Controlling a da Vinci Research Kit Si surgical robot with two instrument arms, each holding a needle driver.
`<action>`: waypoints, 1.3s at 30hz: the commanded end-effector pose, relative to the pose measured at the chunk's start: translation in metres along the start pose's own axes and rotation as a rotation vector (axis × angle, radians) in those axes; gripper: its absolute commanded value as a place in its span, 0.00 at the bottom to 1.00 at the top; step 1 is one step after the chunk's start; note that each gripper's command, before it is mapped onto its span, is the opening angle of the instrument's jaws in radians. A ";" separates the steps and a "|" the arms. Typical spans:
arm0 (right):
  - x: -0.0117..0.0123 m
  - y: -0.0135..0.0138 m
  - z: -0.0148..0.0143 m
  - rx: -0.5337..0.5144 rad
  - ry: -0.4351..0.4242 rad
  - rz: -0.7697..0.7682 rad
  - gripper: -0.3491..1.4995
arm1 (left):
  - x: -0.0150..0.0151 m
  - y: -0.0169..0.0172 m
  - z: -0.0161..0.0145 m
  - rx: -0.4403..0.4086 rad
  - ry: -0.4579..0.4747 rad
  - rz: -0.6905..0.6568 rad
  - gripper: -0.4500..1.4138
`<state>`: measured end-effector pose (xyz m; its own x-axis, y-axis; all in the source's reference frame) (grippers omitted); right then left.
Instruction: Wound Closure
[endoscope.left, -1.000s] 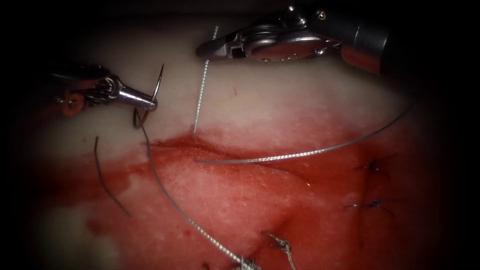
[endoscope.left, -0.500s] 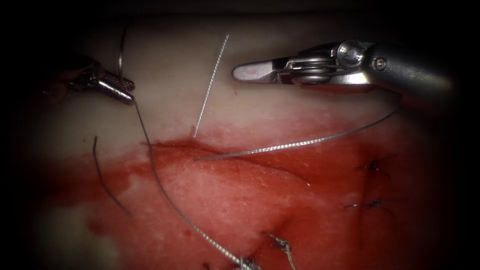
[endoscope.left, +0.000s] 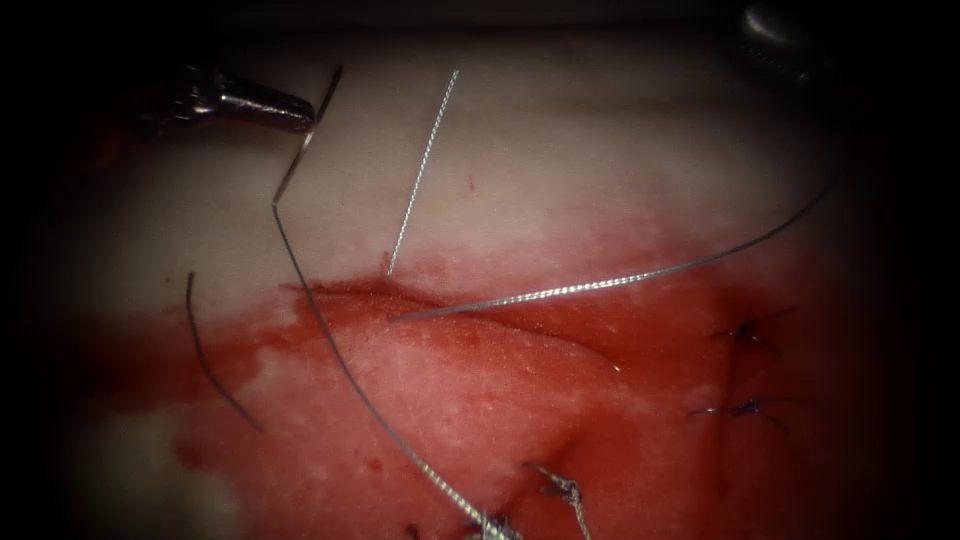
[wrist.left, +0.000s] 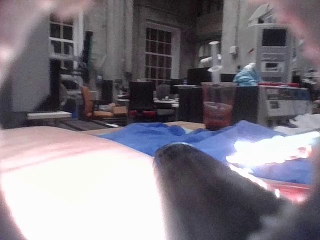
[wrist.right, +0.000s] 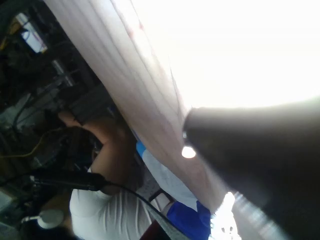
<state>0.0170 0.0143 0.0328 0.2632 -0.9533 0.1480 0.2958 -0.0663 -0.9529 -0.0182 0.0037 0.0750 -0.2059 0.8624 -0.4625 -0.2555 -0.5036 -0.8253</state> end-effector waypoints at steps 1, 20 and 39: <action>-0.0015 0.0009 0.0003 -0.007 -0.006 -0.001 0.91 | 0.0017 0.0002 -0.0005 -0.004 0.011 0.004 0.13; -0.0024 -0.0016 -0.0013 -0.057 -0.045 0.019 0.91 | -0.0075 0.0094 0.0142 -0.122 0.253 -0.370 0.42; -0.0023 -0.0015 -0.0009 -0.058 -0.053 0.055 0.92 | -0.0107 0.0056 0.0238 -0.456 0.633 -0.973 0.32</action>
<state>0.0145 0.0150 0.0346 0.3201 -0.9417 0.1032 0.2330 -0.0274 -0.9721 -0.0396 -0.0110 0.0839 0.4059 0.8043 0.4340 0.3256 0.3165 -0.8910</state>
